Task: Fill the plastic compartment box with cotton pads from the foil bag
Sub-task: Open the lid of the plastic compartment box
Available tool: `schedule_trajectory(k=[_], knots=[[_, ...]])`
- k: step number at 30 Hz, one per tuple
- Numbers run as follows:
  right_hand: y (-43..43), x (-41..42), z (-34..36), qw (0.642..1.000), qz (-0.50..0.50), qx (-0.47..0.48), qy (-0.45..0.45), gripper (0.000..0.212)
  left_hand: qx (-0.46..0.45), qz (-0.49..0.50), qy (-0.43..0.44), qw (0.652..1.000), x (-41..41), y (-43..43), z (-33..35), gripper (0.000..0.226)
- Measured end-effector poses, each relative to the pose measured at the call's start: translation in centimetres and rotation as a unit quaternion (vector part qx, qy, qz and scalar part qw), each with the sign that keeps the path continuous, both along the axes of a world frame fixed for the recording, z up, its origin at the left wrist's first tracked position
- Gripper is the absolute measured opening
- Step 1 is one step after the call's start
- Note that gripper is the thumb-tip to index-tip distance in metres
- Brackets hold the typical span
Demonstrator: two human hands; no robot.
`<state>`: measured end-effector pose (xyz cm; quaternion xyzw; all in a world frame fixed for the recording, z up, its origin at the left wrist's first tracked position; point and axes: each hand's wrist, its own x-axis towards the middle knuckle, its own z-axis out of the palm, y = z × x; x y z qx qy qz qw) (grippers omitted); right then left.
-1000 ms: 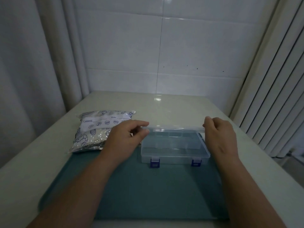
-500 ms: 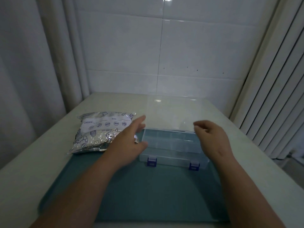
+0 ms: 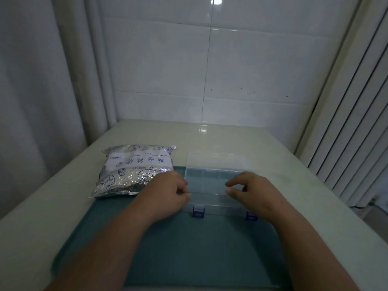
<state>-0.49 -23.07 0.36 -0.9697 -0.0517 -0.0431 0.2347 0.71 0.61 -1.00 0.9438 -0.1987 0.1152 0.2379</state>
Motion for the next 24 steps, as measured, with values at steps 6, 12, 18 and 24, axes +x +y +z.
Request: schedule_trajectory(k=[6, 12, 18, 24], knots=[[0.0, 0.2, -0.1, 1.000, -0.012, -0.015, 0.002, 0.023, -0.037, -0.020, 0.028, 0.999, -0.1, 0.5, 0.0, 0.014], [0.8, -0.2, 0.4, 0.999, -0.020, 0.006, -0.039, 0.026, -0.088, 0.086, -0.029, 0.992, 1.0, 2.6, 0.3, 0.019], [3.5, 0.2, 2.5, 0.998, 0.035, -0.041, 0.029, 0.038, 0.034, 0.178, -0.024, 0.983, 1.8, 4.6, 0.3, 0.064], [6.8, 1.7, 2.5, 0.996, 0.058, -0.037, 0.056, 0.032, 0.164, 0.167, 0.023, 0.972, 2.1, 5.0, -1.2, 0.095]])
